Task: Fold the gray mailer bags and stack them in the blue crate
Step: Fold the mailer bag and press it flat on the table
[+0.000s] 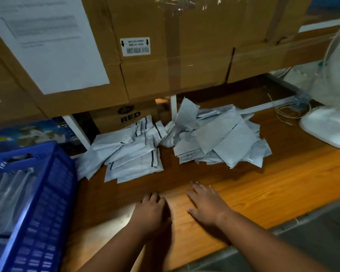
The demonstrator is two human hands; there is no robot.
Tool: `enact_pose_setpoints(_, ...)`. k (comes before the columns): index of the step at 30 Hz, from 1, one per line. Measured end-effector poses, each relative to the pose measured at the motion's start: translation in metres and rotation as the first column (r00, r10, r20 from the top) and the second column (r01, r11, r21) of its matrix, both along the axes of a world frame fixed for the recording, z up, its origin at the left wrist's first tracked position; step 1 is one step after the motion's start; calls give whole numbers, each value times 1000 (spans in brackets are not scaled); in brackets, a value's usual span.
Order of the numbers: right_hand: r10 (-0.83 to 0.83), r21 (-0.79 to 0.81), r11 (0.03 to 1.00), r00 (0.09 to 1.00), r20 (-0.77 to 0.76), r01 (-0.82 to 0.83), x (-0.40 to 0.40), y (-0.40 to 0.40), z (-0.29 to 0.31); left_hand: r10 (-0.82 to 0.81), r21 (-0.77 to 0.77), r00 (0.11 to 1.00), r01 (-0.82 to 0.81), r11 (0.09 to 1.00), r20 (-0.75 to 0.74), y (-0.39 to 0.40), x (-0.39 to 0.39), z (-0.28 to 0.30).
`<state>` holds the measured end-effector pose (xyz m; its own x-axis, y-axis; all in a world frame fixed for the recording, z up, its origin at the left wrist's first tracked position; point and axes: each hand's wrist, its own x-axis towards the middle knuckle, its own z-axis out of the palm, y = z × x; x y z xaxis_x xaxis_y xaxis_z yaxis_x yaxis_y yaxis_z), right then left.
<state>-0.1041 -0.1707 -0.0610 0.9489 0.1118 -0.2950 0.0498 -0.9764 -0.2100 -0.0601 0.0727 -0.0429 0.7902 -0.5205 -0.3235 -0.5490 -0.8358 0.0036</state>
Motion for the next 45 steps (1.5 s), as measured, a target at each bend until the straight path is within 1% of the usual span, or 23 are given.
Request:
enact_pose_setpoints(2, -122, 167, 980, 990, 64, 110, 3, -12, 7, -10, -73, 1000, 10, 997, 8, -17, 6, 6)
enact_pose_setpoints(4, -369, 393, 871, 921, 123, 296, 11, -31, 12, 14, -228, 1000, -15, 974, -3, -42, 15, 9)
enact_pose_setpoints(5, -515, 514, 761, 850, 109, 395, 15, -42, 14, 56, -325, 998, -56, 944, -11, -58, 21, 11)
enact_pose_setpoints(6, -650, 631, 611, 758, 54, 479, 19, -55, 18, 127, -426, 991, -129, 896, -34, -74, 27, 13)
enact_pose_setpoints(7, -757, 727, 421, 651, -49, 543, 20, -68, 22, 217, -528, 971, -235, 816, -98, -92, 33, 16)
enact_pose_setpoints(8, -817, 776, 222, 547, -183, 591, 20, -79, 26, 293, -606, 931, -366, 706, -220, -110, 37, 20)
enact_pose_setpoints(9, -837, 782, 77, 467, -287, 618, 20, -90, 28, 329, -641, 871, -491, 590, -364, -130, 41, 24)
enact_pose_setpoints(11, -834, 769, -44, 401, -380, 638, 21, -113, 24, 303, -641, 755, -655, 400, -582, -168, 49, 29)
enact_pose_setpoints(14, -800, 776, -238, 335, -498, 584, 28, -144, 16, 160, -569, 617, -779, 264, -770, -224, 54, 28)
enact_pose_setpoints(15, -776, 777, -297, 334, -535, 555, 31, -151, 16, 120, -549, 584, -802, 234, -803, -241, 52, 29)
enact_pose_setpoints(16, -756, 782, -315, 356, -550, 538, 32, -155, 17, 82, -532, 554, -825, 190, -829, -256, 53, 27)
enact_pose_setpoints(19, -750, 814, -211, 444, -490, 542, 38, -161, 14, 98, -463, 468, -884, 64, -878, -294, 54, 23)
enact_pose_setpoints(22, -684, 798, -240, 487, -543, 553, 40, -165, 7, 210, -539, 520, -841, -42, -828, -310, 56, 18)
enact_pose_setpoints(23, -667, 797, -231, 505, -547, 558, 36, -166, 8, 227, -560, 536, -827, -53, -813, -310, 55, 18)
enact_pose_setpoints(28, -677, 816, -41, 585, -447, 577, -6, -159, 8, 132, -537, 526, -841, -69, -840, -270, 31, 27)
enact_pose_setpoints(29, -685, 817, 34, 608, -401, 576, -15, -153, 5, 155, -545, 532, -836, -61, -833, -256, 26, 28)
enact_pose_setpoints(31, -660, 802, 279, 712, -239, 528, -31, -129, -2, 203, -559, 539, -828, -49, -817, -219, 15, 26)
enact_pose_setpoints(33, -583, 745, 512, 810, -65, 428, -47, -106, -1, 225, -576, 563, -817, 11, -795, -186, 2, 24)
enact_pose_setpoints(35, -401, 646, 724, 909, 111, 241, -56, -75, 2, 280, -594, 586, -802, 62, -761, -145, -16, 19)
enact_pose_setpoints(37, -178, 546, 837, 962, 207, 38, -63, -47, 7, 427, -621, 597, -778, 100, -679, -107, -35, 10)
enact_pose_setpoints(39, -4, 465, 874, 956, 293, -138, -64, -22, 6, 523, -613, 574, -781, 120, -630, -72, -50, 0)
enact_pose_setpoints(42, 157, 350, 874, 879, 450, -336, -56, 11, 6, 588, -587, 524, -803, 101, -616, -31, -67, -7)
enact_pose_setpoints(45, 258, 235, 866, 798, 545, -441, -49, 38, 3, 610, -577, 509, -810, 102, -607, 2, -77, -10)
